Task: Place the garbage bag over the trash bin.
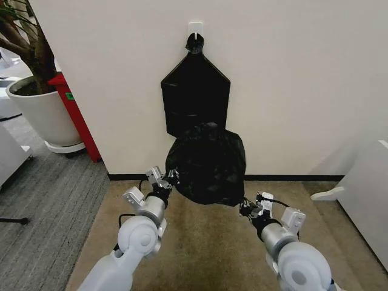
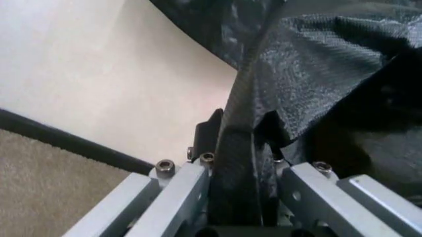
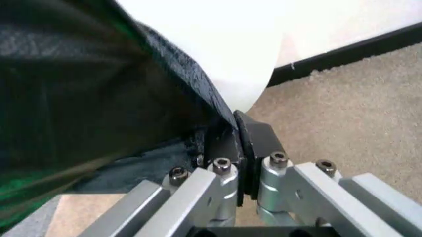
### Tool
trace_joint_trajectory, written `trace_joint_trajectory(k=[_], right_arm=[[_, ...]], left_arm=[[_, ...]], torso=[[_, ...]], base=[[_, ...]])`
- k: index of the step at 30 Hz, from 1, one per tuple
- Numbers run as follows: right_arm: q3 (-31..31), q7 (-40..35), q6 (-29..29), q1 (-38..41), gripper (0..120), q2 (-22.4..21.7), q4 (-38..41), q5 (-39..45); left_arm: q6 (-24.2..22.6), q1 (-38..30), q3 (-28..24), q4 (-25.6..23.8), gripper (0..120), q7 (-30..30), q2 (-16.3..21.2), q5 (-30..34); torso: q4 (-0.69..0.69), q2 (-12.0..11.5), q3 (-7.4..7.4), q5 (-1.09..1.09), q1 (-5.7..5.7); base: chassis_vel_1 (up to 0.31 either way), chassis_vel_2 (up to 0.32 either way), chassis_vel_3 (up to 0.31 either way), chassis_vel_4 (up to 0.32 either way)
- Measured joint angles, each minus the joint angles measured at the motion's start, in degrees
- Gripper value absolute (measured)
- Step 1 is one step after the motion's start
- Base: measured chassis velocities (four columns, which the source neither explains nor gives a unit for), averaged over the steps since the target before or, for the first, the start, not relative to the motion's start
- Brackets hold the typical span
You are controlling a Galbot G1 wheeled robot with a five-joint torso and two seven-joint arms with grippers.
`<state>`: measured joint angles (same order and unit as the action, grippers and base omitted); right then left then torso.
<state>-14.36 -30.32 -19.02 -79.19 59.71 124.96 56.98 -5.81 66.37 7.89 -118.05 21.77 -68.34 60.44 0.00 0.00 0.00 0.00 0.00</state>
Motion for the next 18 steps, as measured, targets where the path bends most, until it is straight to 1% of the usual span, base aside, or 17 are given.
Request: trace_joint_trajectory(k=[4,6,9,10,11,13,14,15,18], right_arm=[[-0.04,0.75,0.04,0.57,0,0.64,-1.94,-0.58],[-0.11,1.7,0.43,0.65,0,1.23,-3.3,-2.5],[-0.34,3.65,1.08,-0.33,0,1.38,-3.2,-4.36],[-0.43,4.78,1.42,-1.05,3,1.32,-2.79,-5.59],[-0.42,5.87,1.97,-1.91,8,1.16,-2.21,-7.39],[-0.36,6.67,2.51,-2.53,10,0.98,-1.82,-9.06],[-0.33,11.01,5.13,-4.6,20,0.21,-0.92,-15.74],[-0.33,11.01,5.13,-4.6,20,0.21,-0.92,-15.74],[-0.68,16.36,8.82,-6.97,32,-1.03,-0.51,-22.99]], left_arm=[[-0.6,0.48,-0.01,-0.58,3,0.0,0.28,0.1],[-0.79,0.75,-0.07,-0.67,3,-0.05,0.3,0.09],[-0.79,0.72,-0.07,-0.41,3,-0.15,0.22,-0.23],[-0.78,0.6,-0.06,-0.05,3,-0.21,0.19,-0.55],[-0.74,0.41,-0.05,0.38,3,-0.28,0.19,-1.06],[-0.68,0.24,-0.03,0.64,3,-0.39,0.18,-1.42],[-0.29,-0.61,0.08,1.7,3,-0.76,0.22,-2.64],[-0.29,-0.61,0.08,1.7,3,-0.76,0.22,-2.64],[-0.02,-1.66,0.18,2.71,3,-0.76,0.37,-3.3]], torso=[[0.0,0.0,0.0,-0.01,0.0],[0.01,0.0,0.0,0.0,0.0],[0.0,0.0,-0.01,0.0,0.0],[0.01,0.0,0.0,0.0,0.0],[0.0,0.0,-0.01,-0.01,0.0],[0.0,0.0,-0.01,-0.01,0.0],[0.0,0.0,-0.01,-0.01,0.0],[0.0,0.0,-0.01,-0.01,0.0],[0.0,0.0,-0.01,-0.01,0.0]], base=[[0.0,0.0,0.0,0.0],[0.0,0.0,0.0,0.0],[0.0,0.0,0.0,0.0],[0.0,0.0,0.0,0.0],[0.0,0.0,0.0,0.0],[0.0,0.0,0.0,0.0],[0.0,0.0,0.0,0.0],[0.0,0.0,0.0,0.0],[0.0,0.0,0.0,0.0]])
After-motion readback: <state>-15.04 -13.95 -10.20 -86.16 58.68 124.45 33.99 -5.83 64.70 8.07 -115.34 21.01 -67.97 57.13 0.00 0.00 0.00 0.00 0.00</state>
